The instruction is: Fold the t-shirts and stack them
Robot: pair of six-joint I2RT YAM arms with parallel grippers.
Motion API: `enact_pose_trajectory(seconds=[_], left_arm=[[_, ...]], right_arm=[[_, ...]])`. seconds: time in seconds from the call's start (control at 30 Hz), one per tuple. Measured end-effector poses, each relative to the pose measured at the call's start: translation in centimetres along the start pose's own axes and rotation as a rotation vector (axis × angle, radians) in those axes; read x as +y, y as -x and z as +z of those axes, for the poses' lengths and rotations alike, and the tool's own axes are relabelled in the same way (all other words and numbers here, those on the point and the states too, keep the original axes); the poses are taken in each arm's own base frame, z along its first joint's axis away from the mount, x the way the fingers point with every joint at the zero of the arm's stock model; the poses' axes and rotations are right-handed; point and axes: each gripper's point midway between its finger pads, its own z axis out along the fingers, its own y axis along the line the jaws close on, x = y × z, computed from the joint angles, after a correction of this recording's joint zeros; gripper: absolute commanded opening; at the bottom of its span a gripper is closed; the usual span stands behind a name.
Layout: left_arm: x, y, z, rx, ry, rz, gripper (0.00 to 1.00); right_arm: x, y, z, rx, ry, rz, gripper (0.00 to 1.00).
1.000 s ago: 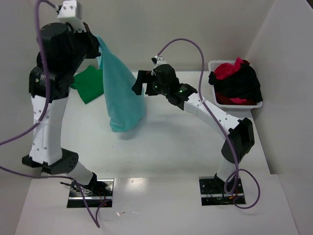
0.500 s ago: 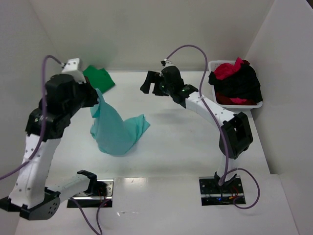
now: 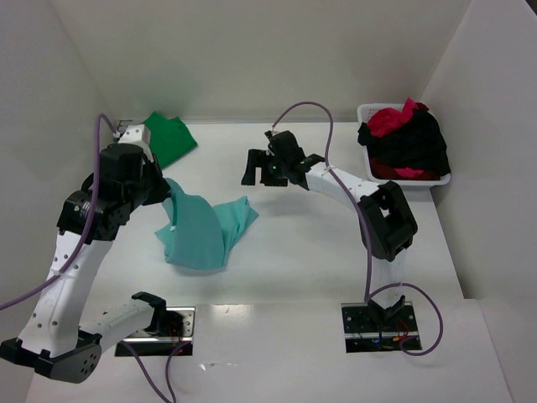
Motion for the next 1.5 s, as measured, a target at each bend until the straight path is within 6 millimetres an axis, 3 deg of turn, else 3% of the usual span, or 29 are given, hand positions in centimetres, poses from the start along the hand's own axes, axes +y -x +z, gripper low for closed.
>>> enact_pose_trajectory(seconds=[0.23, 0.4, 0.57, 0.67, 0.73, 0.87, 0.93, 1.2, 1.4, 1.5], left_arm=[[0.6, -2.2, 1.2, 0.067, 0.022, 0.013, 0.00], [0.7, -2.5, 1.4, 0.075, 0.025, 0.014, 0.00], [0.7, -2.6, 1.4, 0.075, 0.025, 0.014, 0.00], [0.7, -2.7, 1.5, 0.079, 0.026, 0.015, 0.00], [0.7, -2.7, 1.5, 0.079, 0.026, 0.015, 0.00], [0.8, -2.7, 1.5, 0.080, 0.027, 0.016, 0.00], [0.8, -2.7, 1.5, 0.080, 0.027, 0.016, 0.00], [0.8, -2.7, 1.5, 0.078, 0.027, 0.015, 0.00], [1.2, -2.3, 1.3, 0.056, 0.048, 0.018, 0.00], [1.5, -0.7, 1.3, 0.023, 0.085, 0.032, 0.00]], right_arm=[[0.3, -2.9, 0.6, 0.086, 0.001, -0.064, 0.84], [1.8, -5.2, 1.4, 0.142, 0.041, -0.115, 0.78], [1.4, -8.9, 3.3, 0.237, 0.044, -0.144, 0.76], [0.8, -9.7, 3.7, 0.259, 0.036, -0.153, 0.74], [0.6, -9.8, 3.9, 0.261, 0.030, -0.155, 0.65], [0.6, -9.7, 3.9, 0.258, 0.028, -0.157, 0.60], [0.6, -9.7, 3.9, 0.257, 0.026, -0.157, 0.53], [0.5, -9.5, 4.1, 0.246, 0.023, -0.161, 0.01], [-0.4, -9.0, 4.6, 0.235, -0.043, -0.146, 0.00], [0.0, -5.4, 3.9, 0.172, -0.070, -0.136, 0.00]])
